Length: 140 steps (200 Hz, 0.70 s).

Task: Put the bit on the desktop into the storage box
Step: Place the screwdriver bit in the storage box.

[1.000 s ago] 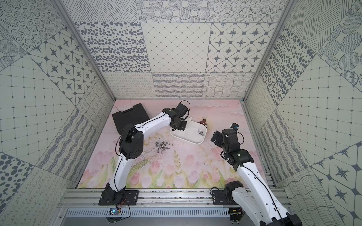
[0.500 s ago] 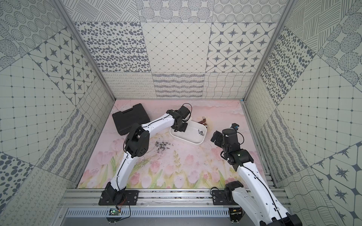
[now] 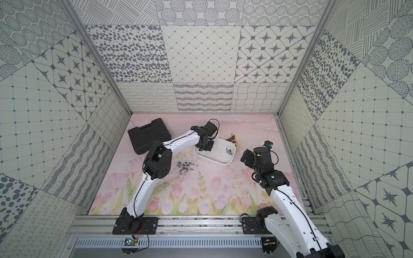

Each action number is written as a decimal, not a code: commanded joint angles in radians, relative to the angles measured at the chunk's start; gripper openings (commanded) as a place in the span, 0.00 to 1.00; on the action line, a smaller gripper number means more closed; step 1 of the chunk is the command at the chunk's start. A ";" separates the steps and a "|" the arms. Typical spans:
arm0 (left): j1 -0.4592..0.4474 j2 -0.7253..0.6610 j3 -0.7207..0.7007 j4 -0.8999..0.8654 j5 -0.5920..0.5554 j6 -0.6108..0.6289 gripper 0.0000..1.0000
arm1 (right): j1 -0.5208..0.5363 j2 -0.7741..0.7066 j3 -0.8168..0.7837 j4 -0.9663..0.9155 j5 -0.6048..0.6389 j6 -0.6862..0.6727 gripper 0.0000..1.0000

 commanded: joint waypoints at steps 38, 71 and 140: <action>-0.001 -0.033 0.010 -0.043 -0.004 0.013 0.18 | -0.005 -0.023 -0.002 0.033 -0.005 -0.006 0.97; -0.002 -0.070 0.008 -0.056 0.015 0.015 0.22 | -0.005 -0.035 0.004 0.032 -0.009 -0.008 0.97; 0.002 -0.278 -0.123 -0.008 0.105 -0.001 0.32 | -0.005 -0.035 0.036 0.019 -0.038 -0.017 0.97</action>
